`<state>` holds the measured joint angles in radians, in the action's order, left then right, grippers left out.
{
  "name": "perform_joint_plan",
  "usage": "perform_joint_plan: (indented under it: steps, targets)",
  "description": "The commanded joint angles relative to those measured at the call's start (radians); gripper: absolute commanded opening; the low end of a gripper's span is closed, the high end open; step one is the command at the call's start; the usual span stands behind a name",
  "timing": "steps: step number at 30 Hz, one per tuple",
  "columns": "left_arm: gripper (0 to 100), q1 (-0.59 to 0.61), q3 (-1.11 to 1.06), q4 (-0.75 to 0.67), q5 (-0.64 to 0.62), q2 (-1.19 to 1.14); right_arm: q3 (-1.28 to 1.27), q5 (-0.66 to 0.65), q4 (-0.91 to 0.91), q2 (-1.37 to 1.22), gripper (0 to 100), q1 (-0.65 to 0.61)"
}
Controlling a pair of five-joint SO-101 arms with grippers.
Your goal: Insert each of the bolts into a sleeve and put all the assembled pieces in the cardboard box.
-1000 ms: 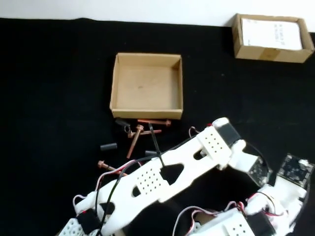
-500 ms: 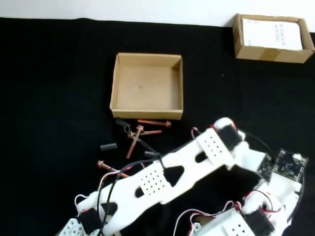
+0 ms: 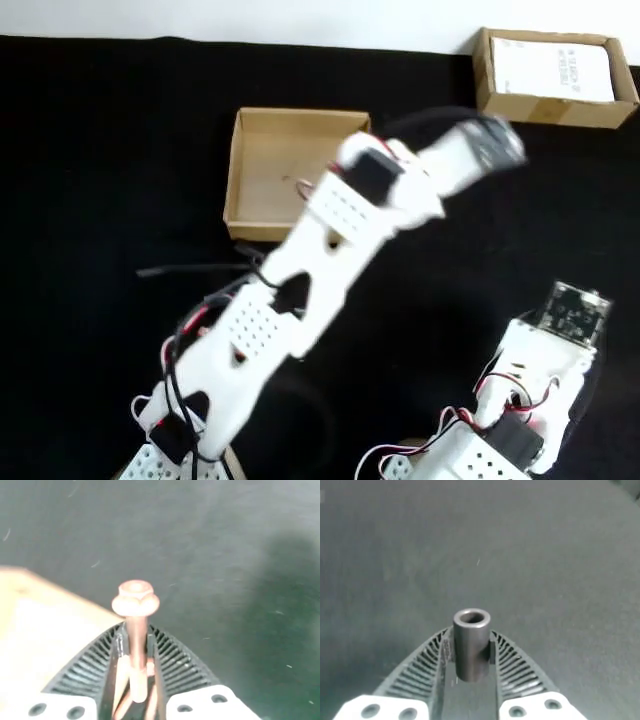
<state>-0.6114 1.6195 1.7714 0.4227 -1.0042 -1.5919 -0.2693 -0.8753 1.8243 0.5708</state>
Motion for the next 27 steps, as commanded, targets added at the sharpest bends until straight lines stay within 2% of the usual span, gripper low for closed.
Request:
perform_joint_plan:
  steps: [1,4,8,14,17,20,27]
  targets:
    - [1,0.041,0.031,0.000,-0.028,0.048,0.012,0.066,0.065,0.007,0.8,-0.008]
    - [1,0.041,0.038,-0.002,-0.132,0.028,0.042,0.115,0.067,0.001,0.8,-0.010]
    - [1,0.013,0.039,-0.002,-0.376,0.027,0.054,0.230,0.067,-0.001,0.8,-0.056]
    - [1,-0.004,0.039,-0.003,-0.713,0.030,0.048,0.411,0.070,0.007,0.8,-0.283]
    - [1,0.022,0.041,-0.003,-0.825,0.045,0.048,0.460,0.070,0.007,0.8,-0.423]
    - [1,0.058,0.041,-0.003,-0.859,0.117,0.048,0.462,0.070,0.007,0.8,-0.545]
    - [1,0.186,0.038,0.003,-0.778,0.323,0.058,0.460,0.065,0.004,0.8,-0.696]
